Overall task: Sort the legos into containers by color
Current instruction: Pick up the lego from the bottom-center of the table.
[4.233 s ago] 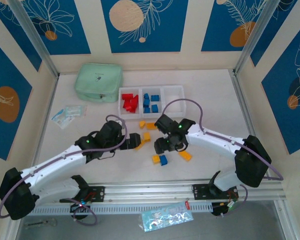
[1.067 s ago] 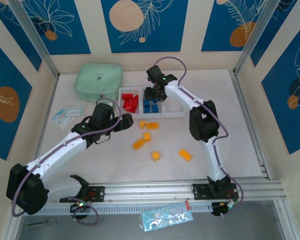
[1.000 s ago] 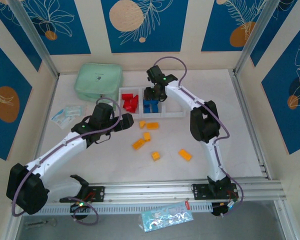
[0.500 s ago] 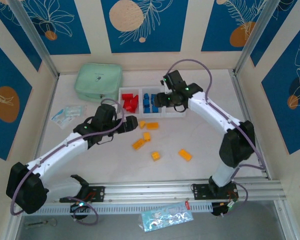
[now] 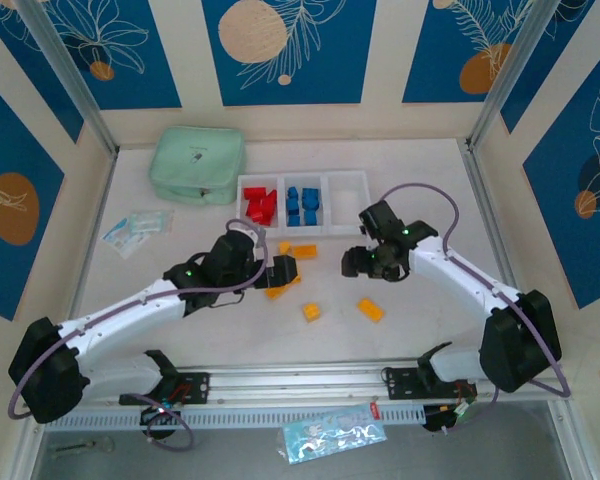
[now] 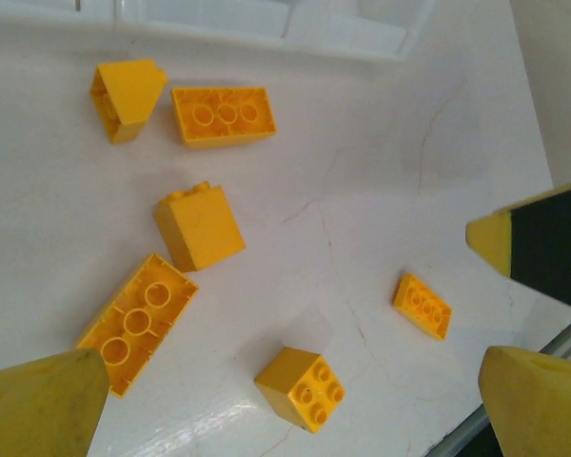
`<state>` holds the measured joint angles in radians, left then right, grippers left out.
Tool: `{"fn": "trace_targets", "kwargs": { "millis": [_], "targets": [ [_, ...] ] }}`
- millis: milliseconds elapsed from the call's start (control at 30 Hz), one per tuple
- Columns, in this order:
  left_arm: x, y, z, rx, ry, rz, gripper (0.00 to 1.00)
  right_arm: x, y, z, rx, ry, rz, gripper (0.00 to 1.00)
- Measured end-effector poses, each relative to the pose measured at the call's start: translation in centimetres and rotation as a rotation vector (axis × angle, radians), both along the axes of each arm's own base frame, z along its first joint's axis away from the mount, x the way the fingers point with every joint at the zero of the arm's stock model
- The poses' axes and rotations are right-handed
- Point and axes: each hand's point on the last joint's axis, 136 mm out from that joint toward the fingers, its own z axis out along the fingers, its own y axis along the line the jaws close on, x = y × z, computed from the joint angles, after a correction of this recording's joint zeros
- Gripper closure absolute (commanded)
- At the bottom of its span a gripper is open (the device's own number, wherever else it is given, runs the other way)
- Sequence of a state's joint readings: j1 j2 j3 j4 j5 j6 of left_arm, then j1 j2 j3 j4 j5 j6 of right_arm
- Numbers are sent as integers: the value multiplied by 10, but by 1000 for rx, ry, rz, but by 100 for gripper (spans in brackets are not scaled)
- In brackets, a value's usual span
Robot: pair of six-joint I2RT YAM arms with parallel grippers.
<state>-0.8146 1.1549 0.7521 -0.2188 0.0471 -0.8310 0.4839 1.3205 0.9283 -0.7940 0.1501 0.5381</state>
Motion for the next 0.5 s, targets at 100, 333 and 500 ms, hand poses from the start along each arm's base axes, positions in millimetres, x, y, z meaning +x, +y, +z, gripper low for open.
{"fn": "trace_targets", "kwargs": {
  "millis": [100, 333, 500],
  "targets": [
    [-3, -1, -5, 1, 5, 9, 1, -17, -4, -18, 3, 69, -28, 25],
    [-6, -4, -10, 4, 13, 27, 1, -38, -8, -45, -6, 160, -58, 23],
    [-5, -3, -12, 12, 15, 39, 1, -41, -3, -60, -45, 178, -30, 22]
  ]
}}
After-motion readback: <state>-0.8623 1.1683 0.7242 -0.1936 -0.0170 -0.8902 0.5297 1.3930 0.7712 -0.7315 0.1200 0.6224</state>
